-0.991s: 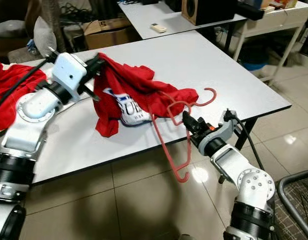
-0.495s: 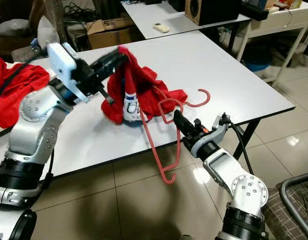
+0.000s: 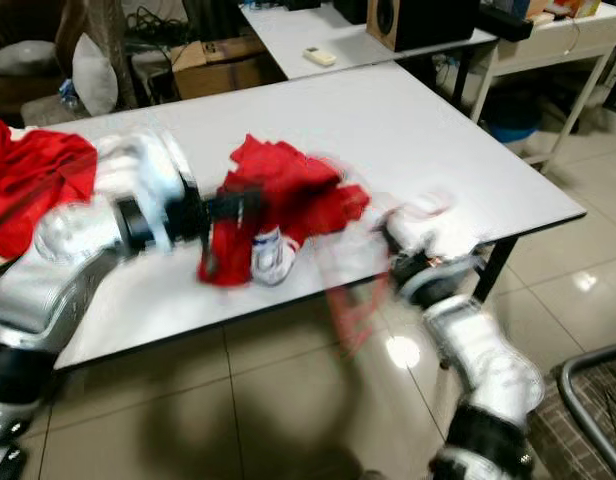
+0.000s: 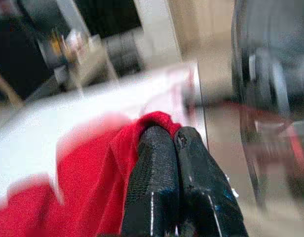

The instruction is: Hang hanger

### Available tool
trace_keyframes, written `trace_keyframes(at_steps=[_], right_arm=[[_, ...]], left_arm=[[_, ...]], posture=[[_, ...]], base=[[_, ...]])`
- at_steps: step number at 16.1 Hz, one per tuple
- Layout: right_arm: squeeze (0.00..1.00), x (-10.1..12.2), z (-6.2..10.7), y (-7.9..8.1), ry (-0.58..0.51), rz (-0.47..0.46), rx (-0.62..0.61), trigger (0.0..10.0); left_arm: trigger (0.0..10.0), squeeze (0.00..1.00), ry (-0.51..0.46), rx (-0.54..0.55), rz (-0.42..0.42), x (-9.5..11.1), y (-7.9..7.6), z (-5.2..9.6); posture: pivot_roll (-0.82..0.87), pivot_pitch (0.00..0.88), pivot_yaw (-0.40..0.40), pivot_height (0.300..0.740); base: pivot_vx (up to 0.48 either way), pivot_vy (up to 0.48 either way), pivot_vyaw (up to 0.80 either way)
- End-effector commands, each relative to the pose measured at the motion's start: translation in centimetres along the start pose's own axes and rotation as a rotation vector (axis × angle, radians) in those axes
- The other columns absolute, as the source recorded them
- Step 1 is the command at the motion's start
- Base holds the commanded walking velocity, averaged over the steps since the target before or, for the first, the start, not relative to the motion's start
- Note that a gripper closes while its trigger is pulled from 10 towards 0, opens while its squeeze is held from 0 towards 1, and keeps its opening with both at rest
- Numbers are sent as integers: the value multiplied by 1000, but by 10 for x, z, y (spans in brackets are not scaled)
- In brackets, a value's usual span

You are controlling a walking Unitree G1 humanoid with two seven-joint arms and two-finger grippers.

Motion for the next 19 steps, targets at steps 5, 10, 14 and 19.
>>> trace_keyframes(at_steps=[5,10,14,19], right_arm=[[0,-21,2,4,180,262,-63,10000],[0,-52,4,-14,341,282,-128,10000],[0,-14,-10,-1,87,107,-36,10000],[0,6,-37,15,-98,39,-5,10000]], left_arm=[[0,0,159,155,-42,-22,18,5],[0,0,30,307,-99,3,39,-7],[0,0,-83,71,-79,19,9,-12],[0,0,119,-125,-22,-24,-25,-7]], posture=[[-184,0,93,740],[-187,0,89,740],[-186,0,89,740],[-183,0,90,740]], base=[[0,0,0],[0,0,0],[0,0,0],[0,0,0]])
Point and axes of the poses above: a point about 5 cm out from each wrist's last joint towards the gripper, its own z axis pointing back from the gripper into the wrist, its own x axis along the axis of the wrist's last joint, y = z × x, the point moved 3 cm from there along -z, pointing out of the wrist towards the gripper, and after that the axes turned 10 degrees about -z, right-handed, at the moved point
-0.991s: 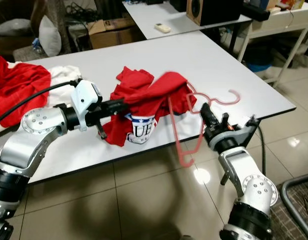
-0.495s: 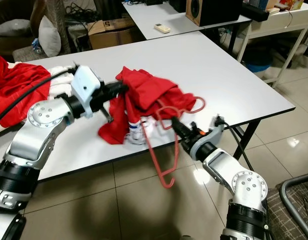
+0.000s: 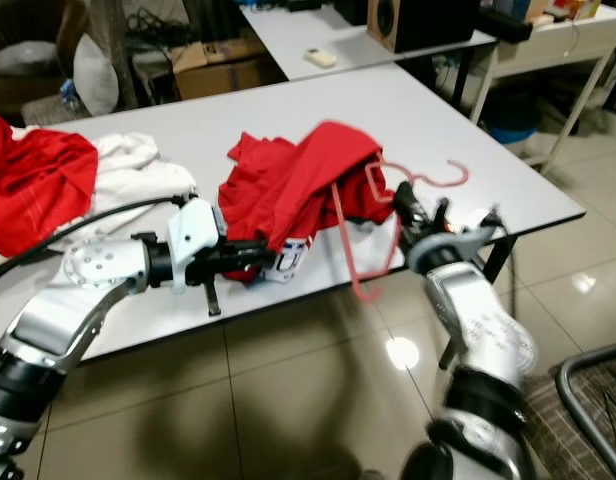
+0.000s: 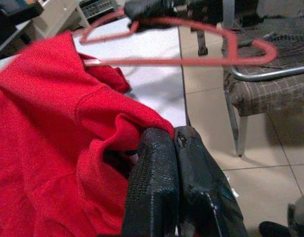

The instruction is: Hang hanger

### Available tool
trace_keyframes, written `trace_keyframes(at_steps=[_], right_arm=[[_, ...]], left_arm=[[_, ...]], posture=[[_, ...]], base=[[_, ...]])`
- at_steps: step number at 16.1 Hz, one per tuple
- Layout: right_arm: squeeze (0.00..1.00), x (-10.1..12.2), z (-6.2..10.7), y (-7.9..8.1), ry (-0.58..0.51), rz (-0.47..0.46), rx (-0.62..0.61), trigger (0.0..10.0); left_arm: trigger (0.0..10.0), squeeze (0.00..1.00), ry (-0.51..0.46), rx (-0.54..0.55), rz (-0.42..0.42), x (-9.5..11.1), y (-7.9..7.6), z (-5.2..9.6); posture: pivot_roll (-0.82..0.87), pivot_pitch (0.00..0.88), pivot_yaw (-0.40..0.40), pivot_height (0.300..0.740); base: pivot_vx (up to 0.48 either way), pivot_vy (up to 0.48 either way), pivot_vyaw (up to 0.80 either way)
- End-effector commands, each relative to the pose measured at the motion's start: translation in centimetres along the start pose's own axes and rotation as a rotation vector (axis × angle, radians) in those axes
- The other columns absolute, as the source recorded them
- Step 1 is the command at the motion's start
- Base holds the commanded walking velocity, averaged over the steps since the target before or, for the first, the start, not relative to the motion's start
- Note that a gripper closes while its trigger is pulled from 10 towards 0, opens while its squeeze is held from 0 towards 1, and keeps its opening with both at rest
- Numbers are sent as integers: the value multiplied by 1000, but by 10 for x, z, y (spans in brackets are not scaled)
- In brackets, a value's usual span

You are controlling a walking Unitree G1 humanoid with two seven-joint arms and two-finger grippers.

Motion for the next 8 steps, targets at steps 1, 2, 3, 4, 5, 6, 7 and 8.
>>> trace_keyframes(at_steps=[1,2,3,4,5,6,7,8], right_arm=[[0,6,-6,1,-63,9,-28,10000],[0,1,-17,4,-87,-45,-33,10000],[0,-3,-22,7,-86,-59,-33,10000],[0,-14,-35,14,-90,-38,-51,10000],[0,-15,-38,14,-101,-39,-60,10000],[0,-20,-46,17,-122,-71,-66,10000],[0,-25,-52,22,-121,-87,-55,10000],[0,-27,-53,24,-117,-90,-50,10000]], left_arm=[[0,0,-12,0,-6,5,3,-1],[0,0,-34,-20,-5,9,0,-5],[0,0,-43,-27,-6,11,-2,-8],[0,0,-70,-27,-20,18,-4,-18],[0,0,-80,-30,-19,20,-4,-20],[0,0,-102,-52,-12,25,-9,-27],[0,0,-107,-70,-11,26,-13,-31],[0,0,-106,-78,-12,26,-15,-33]], posture=[[-179,0,87,740],[-178,0,89,740],[-179,0,89,740],[-179,0,91,740],[-179,0,91,740],[-178,0,94,740],[-178,0,94,740],[-178,0,94,740]], base=[[0,0,0],[0,0,0],[0,0,0],[0,0,0],[0,0,0],[0,0,0],[0,0,0],[0,0,0]])
Point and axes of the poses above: a point about 5 cm out from each wrist's last joint towards the gripper, its own z axis pointing back from the gripper into the wrist, its own x axis along the axis of the wrist's last joint, y = z × x, the point moved 3 cm from there along -z, pointing out of the wrist towards the gripper, and after that the axes turned 10 degrees about -z, right-handed, at the moved point
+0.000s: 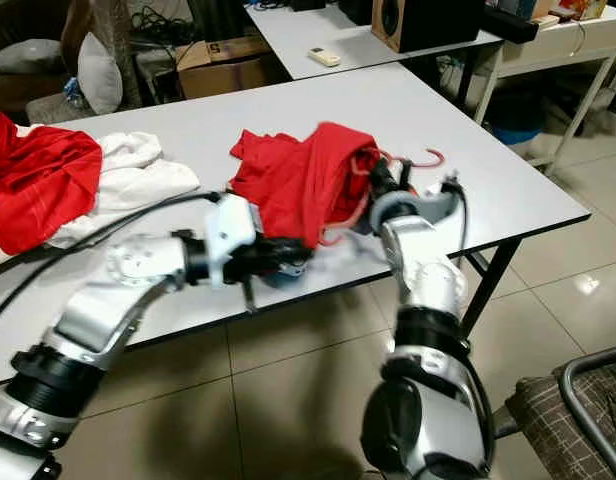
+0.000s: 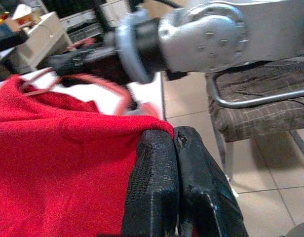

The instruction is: Hang hanger

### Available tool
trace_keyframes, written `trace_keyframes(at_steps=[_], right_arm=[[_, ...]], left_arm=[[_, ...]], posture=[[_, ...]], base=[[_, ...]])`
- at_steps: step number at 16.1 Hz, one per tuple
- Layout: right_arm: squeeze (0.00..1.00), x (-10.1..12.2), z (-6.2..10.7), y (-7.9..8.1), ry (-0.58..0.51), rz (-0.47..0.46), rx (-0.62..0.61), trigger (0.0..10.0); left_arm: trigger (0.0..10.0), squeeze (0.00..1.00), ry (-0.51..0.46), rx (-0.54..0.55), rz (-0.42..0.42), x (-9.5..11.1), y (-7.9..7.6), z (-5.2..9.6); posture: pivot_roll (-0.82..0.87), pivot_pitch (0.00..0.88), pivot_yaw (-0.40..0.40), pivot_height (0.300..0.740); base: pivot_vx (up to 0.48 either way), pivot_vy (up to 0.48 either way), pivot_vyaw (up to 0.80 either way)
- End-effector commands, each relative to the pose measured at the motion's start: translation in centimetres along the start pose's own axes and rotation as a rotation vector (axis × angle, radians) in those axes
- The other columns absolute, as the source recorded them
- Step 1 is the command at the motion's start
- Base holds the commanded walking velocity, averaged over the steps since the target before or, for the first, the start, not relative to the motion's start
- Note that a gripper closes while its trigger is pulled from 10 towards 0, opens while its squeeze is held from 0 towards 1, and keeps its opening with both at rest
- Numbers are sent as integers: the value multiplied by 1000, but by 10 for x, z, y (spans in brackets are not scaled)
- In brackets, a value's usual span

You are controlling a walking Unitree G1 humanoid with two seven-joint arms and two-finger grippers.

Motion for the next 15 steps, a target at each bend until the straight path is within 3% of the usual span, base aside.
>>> trace_keyframes(at_steps=[1,3,7,8,10,11,12,14,15], right_arm=[[0,-1,-4,5,-25,22,7,10000],[0,-5,-9,6,-44,-27,-3,10000],[0,-16,-18,8,-43,-12,-8,10000],[0,-23,-19,10,-29,-20,5,10000],[0,-40,-19,23,42,-41,80,10000],[0,-42,-17,32,70,-33,137,10000],[0,-40,-15,39,85,-8,188,10000],[0,-35,-8,46,90,35,249,10000],[0,-29,-6,45,79,76,256,10000]], left_arm=[[0,0,-10,-29,-3,3,-3,-3],[0,0,-21,-47,2,5,-7,-6],[0,0,-120,-65,44,24,-14,-20],[0,0,-116,-55,50,24,-15,-27],[0,0,-1,32,6,7,-11,-41],[10000,0,110,62,-40,-10,-7,-38],[10000,47,133,59,7,-17,-7,-31],[10000,1000,157,88,16,-22,-4,-20],[10000,1000,157,85,34,-25,-6,-14]], posture=[[-177,0,97,740],[-177,0,97,740],[-168,0,98,740],[-167,0,98,740],[-169,0,99,740],[-172,0,100,740],[-172,0,100,740],[-171,0,99,740],[-170,0,98,740]], base=[[0,0,0],[0,0,0],[0,0,0],[0,0,0],[0,0,0],[0,0,0],[0,0,0],[0,0,0],[0,0,0]])
Point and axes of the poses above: a point about 5 cm out from each wrist's last joint towards the gripper, its own z axis pointing back from the gripper into the wrist, its own x axis along the axis of the wrist's last joint, y = z × x, the point moved 3 cm from there along -z, pointing out of the wrist towards the gripper, and after that the axes turned 10 degrees about -z, right-handed, at the moved point
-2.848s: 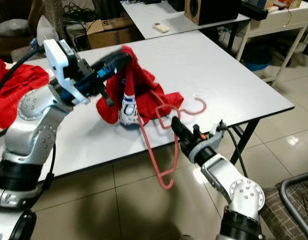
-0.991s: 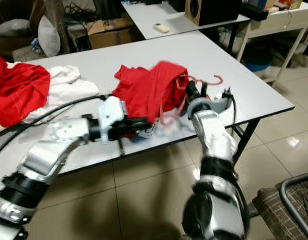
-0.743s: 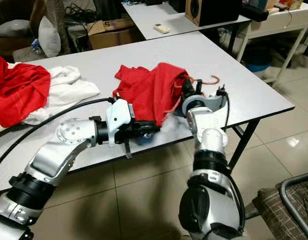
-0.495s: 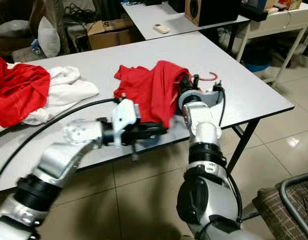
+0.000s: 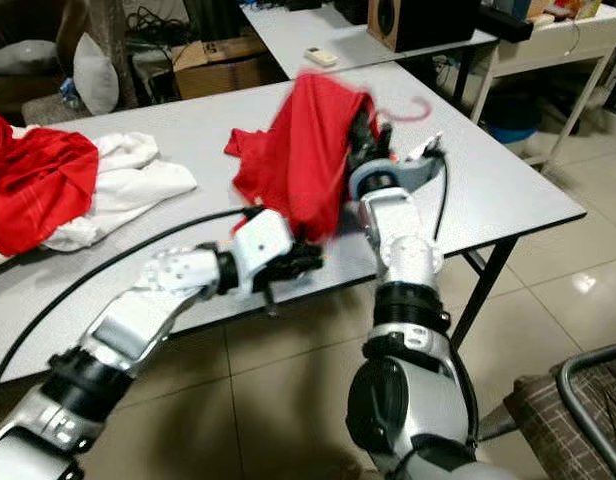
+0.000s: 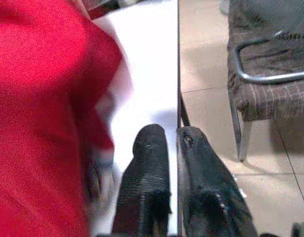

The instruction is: Hang hanger

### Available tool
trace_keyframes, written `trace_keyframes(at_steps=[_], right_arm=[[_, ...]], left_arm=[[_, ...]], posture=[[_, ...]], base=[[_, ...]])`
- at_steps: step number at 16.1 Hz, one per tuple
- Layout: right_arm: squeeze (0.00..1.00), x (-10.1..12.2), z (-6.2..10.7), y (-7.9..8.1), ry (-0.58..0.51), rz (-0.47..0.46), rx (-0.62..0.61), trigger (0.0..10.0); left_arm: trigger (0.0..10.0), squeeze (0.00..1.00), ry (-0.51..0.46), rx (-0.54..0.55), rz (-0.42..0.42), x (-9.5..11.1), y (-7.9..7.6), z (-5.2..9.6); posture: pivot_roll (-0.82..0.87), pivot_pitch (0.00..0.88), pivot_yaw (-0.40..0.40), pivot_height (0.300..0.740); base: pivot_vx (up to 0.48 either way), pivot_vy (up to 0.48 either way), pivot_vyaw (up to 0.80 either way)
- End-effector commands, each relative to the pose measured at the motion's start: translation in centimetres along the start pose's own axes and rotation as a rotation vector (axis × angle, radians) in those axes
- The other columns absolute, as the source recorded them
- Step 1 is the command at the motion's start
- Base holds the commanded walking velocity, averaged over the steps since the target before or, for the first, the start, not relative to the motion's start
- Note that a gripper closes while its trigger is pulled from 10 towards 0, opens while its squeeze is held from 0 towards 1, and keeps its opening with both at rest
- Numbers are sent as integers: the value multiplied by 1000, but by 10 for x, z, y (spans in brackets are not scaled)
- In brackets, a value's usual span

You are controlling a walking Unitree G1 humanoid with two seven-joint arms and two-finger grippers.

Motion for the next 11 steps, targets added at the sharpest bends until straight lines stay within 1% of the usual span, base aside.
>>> trace_keyframes(at_steps=[1,2,3,4,5,6,7,8,9,10,11], right_arm=[[0,0,2,2,12,55,9,10000],[0,11,5,-4,-10,98,-17,10000],[0,18,9,-8,-16,133,-38,10000],[0,21,13,-8,1,148,-28,10000],[0,27,19,-8,18,200,-22,10000],[0,29,22,-8,24,221,-21,10000],[0,31,28,-5,48,275,1,10000],[0,28,39,1,117,364,46,10000],[0,23,51,8,182,464,88,10000],[0,21,58,10,212,513,104,10000],[0,17,77,11,273,609,108,10000]], left_arm=[[10000,1000,-10,3,11,1,1,5],[10000,1000,-47,-16,60,2,-4,12],[10000,1000,-64,-28,90,1,-7,18],[10000,1000,-74,-37,120,-2,-9,25],[10000,1000,-96,-32,163,-4,-8,37],[10000,1000,-106,-26,181,-4,-7,43],[10000,1000,-110,36,217,-9,1,53],[10000,1000,-77,171,252,-20,19,67],[10000,1000,-37,279,287,-31,31,78],[10000,1000,-20,329,299,-35,36,83],[10000,1000,-29,422,348,-37,41,89]], posture=[[-170,0,98,740],[-168,0,99,740],[-167,0,100,740],[-166,0,100,740],[-165,0,101,740],[-163,0,104,740],[-162,0,106,740],[-155,0,112,740],[-152,0,114,740],[-148,0,119,740],[-148,0,129,740]], base=[[0,0,0],[0,0,0],[0,0,0],[0,0,0],[0,0,0],[0,0,0],[0,0,0],[0,0,800],[0,0,800],[0,0,800],[0,0,800]])
Point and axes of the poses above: a point about 5 cm out from each wrist's last joint towards the gripper, its own z axis pointing back from the gripper into the wrist, its own x axis along the axis of the wrist's last joint, y = z × x, the point moved 3 cm from there along -z, pointing out of the wrist towards the gripper, and after that the axes turned 10 degrees about -z, right-handed, at the moved point
